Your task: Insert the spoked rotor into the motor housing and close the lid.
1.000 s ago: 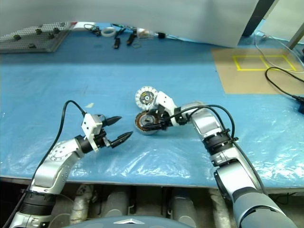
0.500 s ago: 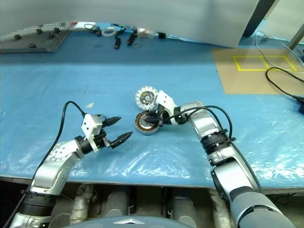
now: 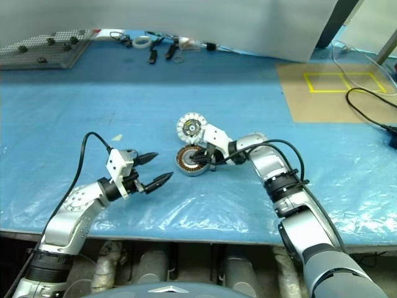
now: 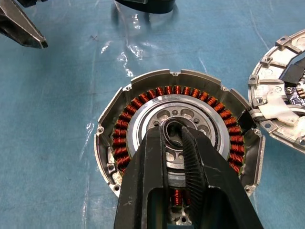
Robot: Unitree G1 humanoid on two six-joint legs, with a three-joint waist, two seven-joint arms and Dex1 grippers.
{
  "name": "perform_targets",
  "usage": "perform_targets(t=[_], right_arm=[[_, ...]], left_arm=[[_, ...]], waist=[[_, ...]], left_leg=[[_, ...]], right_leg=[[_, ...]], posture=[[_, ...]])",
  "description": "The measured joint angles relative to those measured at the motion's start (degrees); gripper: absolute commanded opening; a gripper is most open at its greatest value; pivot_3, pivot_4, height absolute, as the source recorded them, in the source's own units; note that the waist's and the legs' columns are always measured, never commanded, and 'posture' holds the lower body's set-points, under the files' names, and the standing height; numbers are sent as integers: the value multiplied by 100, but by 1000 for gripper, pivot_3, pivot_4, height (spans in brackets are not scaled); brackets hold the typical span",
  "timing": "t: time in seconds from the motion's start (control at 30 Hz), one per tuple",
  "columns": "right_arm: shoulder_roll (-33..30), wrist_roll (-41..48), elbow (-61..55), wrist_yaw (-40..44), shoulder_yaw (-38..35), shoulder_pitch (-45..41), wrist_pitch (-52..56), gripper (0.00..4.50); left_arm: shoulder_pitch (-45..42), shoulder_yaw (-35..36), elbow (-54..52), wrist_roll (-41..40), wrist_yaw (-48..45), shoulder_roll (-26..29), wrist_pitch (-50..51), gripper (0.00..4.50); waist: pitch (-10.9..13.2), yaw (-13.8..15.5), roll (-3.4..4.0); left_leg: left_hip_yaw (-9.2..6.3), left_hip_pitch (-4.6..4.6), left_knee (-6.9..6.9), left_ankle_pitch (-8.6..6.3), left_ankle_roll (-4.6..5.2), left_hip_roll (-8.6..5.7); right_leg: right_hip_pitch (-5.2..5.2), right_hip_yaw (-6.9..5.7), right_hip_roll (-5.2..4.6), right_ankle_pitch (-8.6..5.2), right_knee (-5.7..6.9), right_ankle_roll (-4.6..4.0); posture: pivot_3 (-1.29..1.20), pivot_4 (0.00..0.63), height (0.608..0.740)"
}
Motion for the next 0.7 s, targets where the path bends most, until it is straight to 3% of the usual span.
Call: perform_targets(t=[0.7], right_arm=[[-5,-966,793,500,592,-884,-1146,581]], left_arm=[[-55,-11,68,83,106,-122,-18,4500]], waist=[[0,3,0]], left_leg=[[0,2,38,0,2,8]], right_leg=[[0,0,-1,-3,42,-12]], posture=[[0,150,740]])
